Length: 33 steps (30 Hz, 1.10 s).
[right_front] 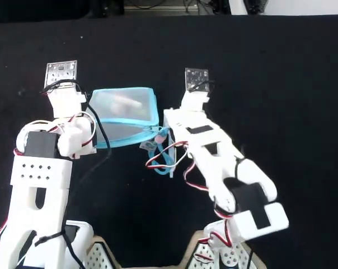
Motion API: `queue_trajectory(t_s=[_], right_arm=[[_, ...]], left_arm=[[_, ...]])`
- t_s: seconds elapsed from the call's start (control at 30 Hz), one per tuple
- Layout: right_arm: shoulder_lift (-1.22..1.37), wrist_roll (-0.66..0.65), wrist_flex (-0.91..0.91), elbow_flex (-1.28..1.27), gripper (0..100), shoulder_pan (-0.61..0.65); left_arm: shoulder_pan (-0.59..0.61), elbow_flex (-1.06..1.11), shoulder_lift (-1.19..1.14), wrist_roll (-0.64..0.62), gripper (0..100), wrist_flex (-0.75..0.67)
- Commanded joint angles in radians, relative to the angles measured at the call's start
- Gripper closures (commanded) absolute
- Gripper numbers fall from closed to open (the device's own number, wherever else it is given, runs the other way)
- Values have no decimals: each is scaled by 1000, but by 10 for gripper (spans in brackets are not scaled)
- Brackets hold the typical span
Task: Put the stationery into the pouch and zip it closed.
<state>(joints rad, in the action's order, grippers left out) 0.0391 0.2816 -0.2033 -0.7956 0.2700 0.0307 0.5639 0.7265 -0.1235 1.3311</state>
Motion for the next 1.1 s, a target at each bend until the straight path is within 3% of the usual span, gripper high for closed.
queue_trajectory(t_s=[0.0,0.4,0.47,0.53,0.77,1.07], right_arm=[[42,5,-35,116,814,9],[234,5,-408,424,819,5],[240,3,-450,437,868,-11],[237,3,-493,452,980,-41],[237,-2,-730,601,988,-175],[245,-387,-884,690,987,-189]], left_arm=[[12,2,-6,-2,967,0],[12,2,-6,-2,967,0],[12,2,-6,-2,967,0],[12,2,-6,-2,967,0],[12,2,-6,-2,967,0],[12,2,-6,-2,967,0]])
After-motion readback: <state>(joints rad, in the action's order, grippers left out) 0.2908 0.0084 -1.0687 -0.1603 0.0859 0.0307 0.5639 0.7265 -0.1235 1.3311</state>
